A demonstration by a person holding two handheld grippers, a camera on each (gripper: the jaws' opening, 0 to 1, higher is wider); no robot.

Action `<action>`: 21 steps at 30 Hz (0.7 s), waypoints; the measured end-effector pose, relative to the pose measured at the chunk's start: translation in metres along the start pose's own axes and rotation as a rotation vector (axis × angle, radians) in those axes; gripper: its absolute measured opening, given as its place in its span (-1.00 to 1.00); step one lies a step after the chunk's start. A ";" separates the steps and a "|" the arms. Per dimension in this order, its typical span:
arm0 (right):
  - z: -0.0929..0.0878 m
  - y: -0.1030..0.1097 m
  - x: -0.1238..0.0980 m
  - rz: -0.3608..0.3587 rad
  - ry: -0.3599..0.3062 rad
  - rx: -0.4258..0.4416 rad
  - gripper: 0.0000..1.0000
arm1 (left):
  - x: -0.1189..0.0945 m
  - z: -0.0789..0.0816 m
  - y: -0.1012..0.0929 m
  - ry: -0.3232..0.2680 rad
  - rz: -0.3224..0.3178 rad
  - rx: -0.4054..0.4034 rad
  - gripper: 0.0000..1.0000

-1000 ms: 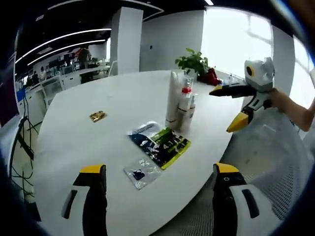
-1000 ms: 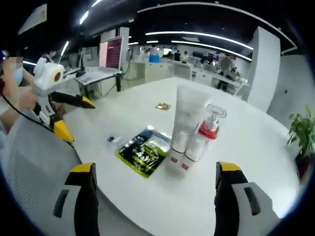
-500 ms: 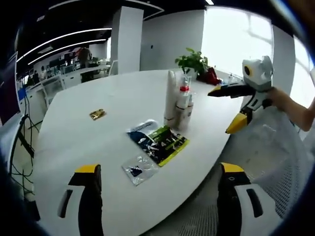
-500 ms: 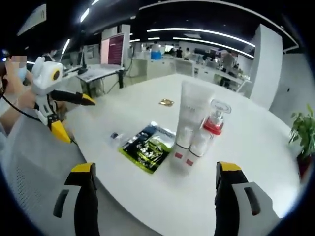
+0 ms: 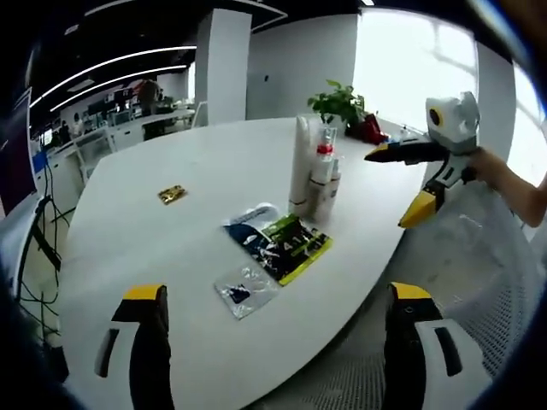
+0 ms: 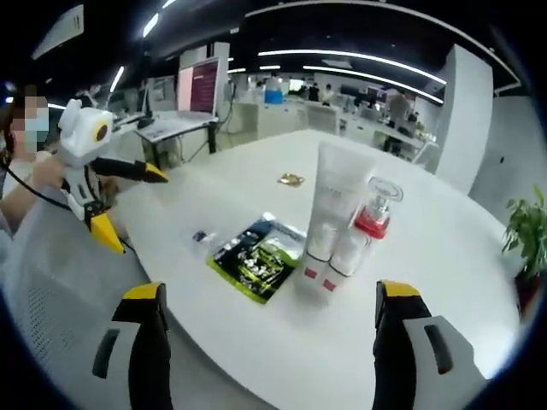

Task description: Arrange the skincare products in the storage area until every visible bottle or jar stands upright without overlapping.

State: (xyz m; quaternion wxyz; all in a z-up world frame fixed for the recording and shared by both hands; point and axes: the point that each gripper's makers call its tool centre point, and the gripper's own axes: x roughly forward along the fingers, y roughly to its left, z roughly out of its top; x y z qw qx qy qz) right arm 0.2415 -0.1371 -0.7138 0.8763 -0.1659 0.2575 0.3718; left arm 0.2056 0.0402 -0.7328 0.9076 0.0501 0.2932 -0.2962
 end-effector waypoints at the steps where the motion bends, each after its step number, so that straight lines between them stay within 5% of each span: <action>1: 0.001 0.000 0.000 0.001 0.000 -0.001 0.99 | 0.000 0.000 -0.001 0.001 0.001 -0.001 0.98; 21: 0.000 -0.006 0.011 0.008 0.023 -0.013 0.99 | 0.002 -0.004 -0.002 0.014 0.000 -0.022 0.98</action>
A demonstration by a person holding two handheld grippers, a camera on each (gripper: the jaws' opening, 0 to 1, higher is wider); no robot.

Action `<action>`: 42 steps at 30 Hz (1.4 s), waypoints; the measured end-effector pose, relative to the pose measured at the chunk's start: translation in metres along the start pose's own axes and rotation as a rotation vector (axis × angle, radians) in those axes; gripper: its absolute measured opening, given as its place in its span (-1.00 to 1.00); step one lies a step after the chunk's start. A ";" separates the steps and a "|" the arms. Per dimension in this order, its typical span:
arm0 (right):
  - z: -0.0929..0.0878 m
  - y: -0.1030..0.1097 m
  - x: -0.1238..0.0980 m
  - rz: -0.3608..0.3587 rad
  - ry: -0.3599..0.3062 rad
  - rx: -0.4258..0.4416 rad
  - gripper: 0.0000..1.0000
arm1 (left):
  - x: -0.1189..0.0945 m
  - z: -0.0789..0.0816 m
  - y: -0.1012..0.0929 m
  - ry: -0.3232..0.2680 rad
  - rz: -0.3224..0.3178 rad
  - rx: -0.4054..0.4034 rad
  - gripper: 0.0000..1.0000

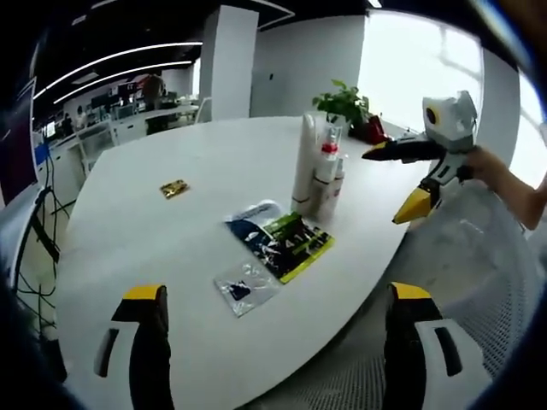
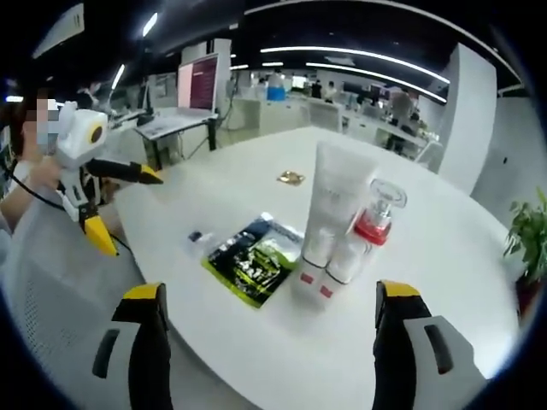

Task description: Arrange the skincare products in the storage area until every visible bottle or jar stands upright without overlapping.

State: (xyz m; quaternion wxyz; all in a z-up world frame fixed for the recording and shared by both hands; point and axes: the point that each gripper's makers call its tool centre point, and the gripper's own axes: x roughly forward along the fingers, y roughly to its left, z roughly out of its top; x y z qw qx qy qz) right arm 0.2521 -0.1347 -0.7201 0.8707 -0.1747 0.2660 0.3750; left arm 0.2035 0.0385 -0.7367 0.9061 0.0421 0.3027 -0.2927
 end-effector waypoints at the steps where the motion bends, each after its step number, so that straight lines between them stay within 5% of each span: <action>1: -0.001 0.000 0.001 0.002 0.002 0.002 0.99 | 0.000 0.000 0.000 0.003 0.000 0.001 0.98; 42: -0.001 -0.003 0.008 0.038 0.018 0.008 0.99 | 0.003 -0.004 0.006 0.020 0.006 -0.027 0.98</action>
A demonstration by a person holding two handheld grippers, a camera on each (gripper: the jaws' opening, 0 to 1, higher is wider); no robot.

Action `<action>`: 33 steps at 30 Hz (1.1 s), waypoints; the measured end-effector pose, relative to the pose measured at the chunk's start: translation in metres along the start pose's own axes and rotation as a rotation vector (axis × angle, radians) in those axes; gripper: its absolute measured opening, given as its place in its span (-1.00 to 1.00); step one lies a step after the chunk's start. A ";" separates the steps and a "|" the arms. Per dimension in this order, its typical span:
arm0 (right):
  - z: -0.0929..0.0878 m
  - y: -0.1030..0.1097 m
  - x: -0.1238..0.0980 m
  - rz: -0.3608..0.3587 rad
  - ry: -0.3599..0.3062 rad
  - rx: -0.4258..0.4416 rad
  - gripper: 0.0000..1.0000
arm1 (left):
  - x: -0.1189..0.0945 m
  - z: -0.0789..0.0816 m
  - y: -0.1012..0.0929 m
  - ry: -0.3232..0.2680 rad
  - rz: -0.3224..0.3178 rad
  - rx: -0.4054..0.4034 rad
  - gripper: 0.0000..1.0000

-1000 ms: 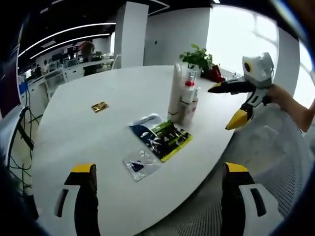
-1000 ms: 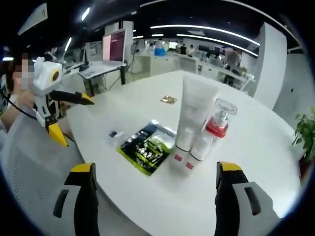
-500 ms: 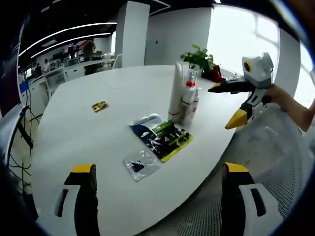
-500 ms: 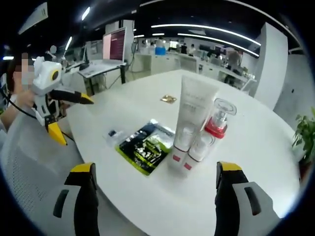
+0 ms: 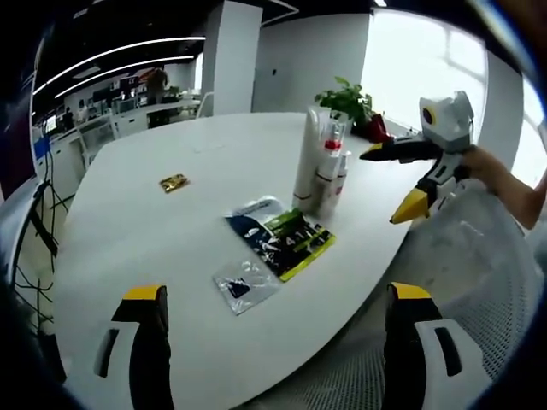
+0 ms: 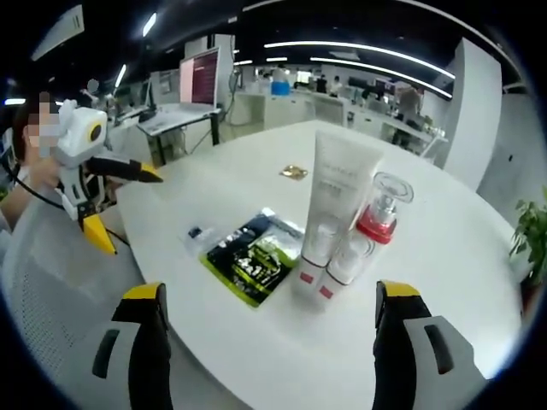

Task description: Arrange the skincare products in the storage area until every visible bottle or jar stands upright without overlapping.

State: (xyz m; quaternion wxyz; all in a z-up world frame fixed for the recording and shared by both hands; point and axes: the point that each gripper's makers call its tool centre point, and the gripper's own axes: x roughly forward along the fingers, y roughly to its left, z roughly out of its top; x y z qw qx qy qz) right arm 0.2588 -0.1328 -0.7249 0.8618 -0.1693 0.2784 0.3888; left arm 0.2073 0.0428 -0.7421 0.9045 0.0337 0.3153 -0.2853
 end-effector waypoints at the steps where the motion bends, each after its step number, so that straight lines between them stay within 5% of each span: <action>1: 0.000 0.000 0.000 0.000 0.000 0.001 0.99 | 0.000 0.000 0.000 0.002 0.001 0.002 0.98; 20: 0.006 -0.009 0.010 0.011 0.012 0.000 0.99 | 0.003 0.001 0.003 -0.016 -0.011 -0.036 0.98; 33: -0.006 -0.003 0.022 0.024 0.033 0.040 0.99 | 0.004 -0.002 0.000 -0.002 -0.013 -0.045 0.96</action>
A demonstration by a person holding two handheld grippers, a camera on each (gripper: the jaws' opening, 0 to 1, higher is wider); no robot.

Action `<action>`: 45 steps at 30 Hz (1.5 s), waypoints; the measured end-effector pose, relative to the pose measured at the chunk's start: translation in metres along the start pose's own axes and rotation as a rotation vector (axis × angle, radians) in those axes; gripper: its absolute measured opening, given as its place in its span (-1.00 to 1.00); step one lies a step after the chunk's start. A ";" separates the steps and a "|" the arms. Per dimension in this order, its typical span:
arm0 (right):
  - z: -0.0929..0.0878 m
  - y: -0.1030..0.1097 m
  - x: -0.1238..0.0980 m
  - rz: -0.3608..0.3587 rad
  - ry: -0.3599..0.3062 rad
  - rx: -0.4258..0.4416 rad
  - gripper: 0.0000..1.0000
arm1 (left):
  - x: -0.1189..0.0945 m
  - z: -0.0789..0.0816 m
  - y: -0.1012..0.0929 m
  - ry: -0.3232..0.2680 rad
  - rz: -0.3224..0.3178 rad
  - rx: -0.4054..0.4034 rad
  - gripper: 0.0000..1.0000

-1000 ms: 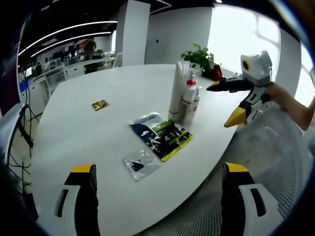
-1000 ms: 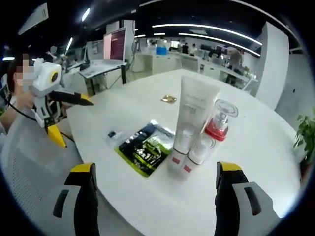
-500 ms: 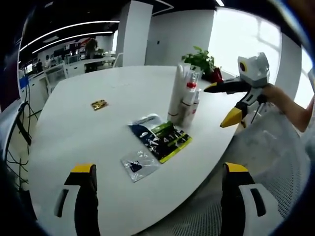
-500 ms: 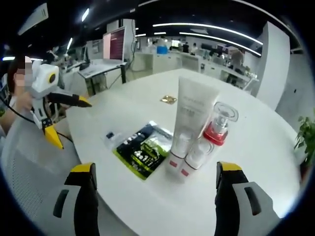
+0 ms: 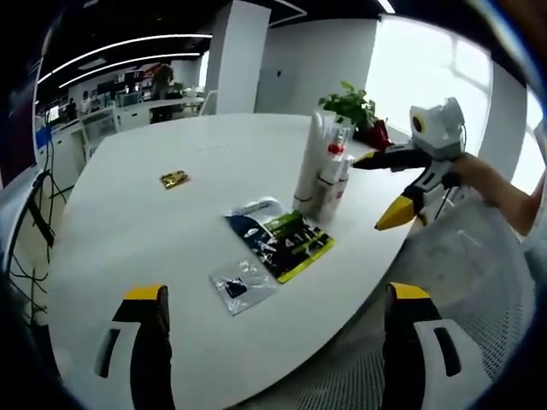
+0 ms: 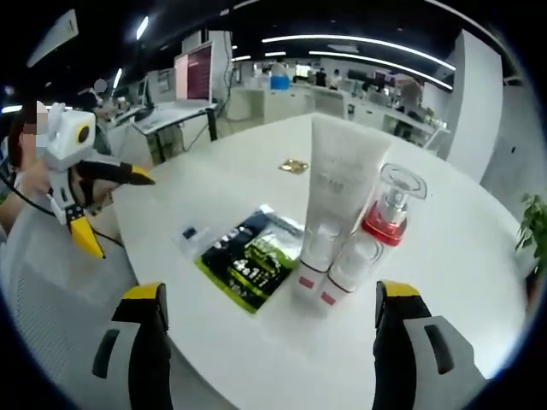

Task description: Arrange the skincare products in the storage area until every visible bottle or jar stands upright without overlapping.

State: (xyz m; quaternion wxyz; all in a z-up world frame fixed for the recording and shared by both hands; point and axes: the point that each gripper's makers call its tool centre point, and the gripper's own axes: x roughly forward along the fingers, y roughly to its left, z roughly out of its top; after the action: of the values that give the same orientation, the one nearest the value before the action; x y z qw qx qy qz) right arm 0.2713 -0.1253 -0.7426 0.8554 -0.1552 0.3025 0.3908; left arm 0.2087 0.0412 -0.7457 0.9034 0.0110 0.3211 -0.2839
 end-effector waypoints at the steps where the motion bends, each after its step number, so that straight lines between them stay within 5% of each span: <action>1: -0.001 0.001 0.000 0.004 0.005 0.001 0.99 | 0.000 0.000 0.000 0.002 -0.001 0.000 0.95; 45: -0.015 -0.007 0.009 0.004 0.056 0.059 0.99 | 0.014 -0.014 0.016 0.013 -0.018 -0.047 0.86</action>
State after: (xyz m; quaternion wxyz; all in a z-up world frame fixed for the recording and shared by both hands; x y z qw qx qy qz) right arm 0.2752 -0.1323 -0.7591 0.8500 -0.1403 0.3382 0.3787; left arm 0.2174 0.0504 -0.7674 0.8988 -0.0113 0.3336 -0.2842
